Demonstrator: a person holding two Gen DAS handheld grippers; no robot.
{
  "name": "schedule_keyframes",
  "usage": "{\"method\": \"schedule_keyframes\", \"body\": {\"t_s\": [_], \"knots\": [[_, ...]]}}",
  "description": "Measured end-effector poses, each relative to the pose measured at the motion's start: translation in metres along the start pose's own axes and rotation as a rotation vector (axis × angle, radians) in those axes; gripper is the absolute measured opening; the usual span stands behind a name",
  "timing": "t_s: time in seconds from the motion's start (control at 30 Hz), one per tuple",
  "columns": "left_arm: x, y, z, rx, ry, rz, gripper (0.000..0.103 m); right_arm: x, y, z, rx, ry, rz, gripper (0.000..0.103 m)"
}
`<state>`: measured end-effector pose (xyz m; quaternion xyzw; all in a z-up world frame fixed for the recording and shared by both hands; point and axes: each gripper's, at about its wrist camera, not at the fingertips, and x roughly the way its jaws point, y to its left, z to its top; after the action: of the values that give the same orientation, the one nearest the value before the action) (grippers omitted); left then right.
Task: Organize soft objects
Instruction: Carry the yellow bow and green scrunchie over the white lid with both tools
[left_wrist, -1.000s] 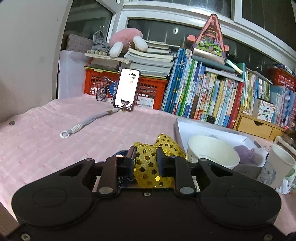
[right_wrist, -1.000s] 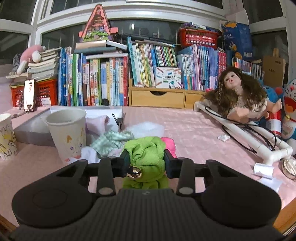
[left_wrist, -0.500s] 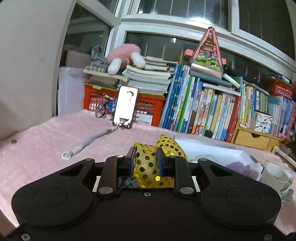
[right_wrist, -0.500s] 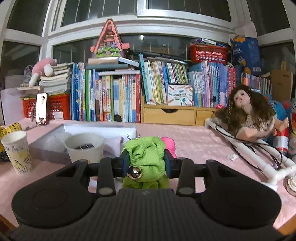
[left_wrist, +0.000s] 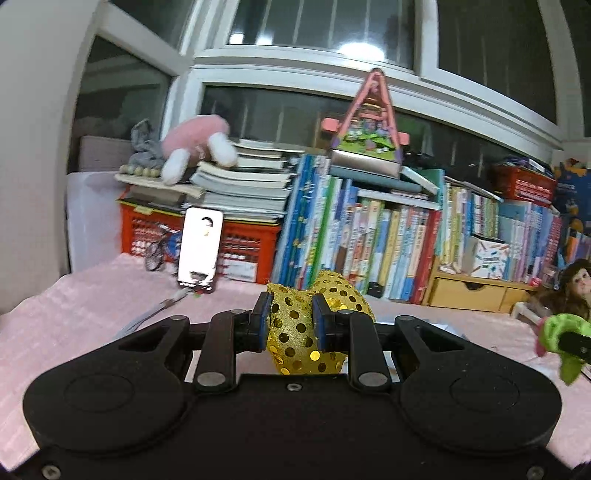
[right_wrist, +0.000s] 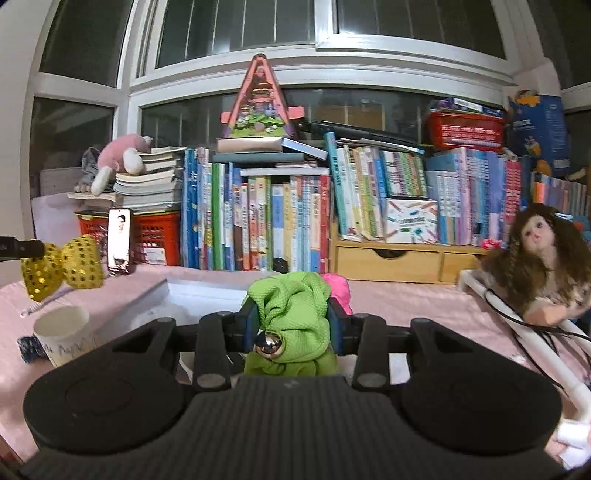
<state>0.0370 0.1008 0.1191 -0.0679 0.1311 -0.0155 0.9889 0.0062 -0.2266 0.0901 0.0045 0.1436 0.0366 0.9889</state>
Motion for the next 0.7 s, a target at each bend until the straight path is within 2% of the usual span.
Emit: {"method": "schedule_keyframes", "body": {"t_s": [0.33,0.7], "knots": [[0.036,-0.037,0.023,0.065,0.040,-0.057,0.022,0.040,0.017,0.031,0.023,0.044,0.088,0.042],[0.100,-0.059,0.043,0.120,0.157,-0.054,0.022,0.101,0.036,0.057,0.053,0.172,0.143,0.042]]}}
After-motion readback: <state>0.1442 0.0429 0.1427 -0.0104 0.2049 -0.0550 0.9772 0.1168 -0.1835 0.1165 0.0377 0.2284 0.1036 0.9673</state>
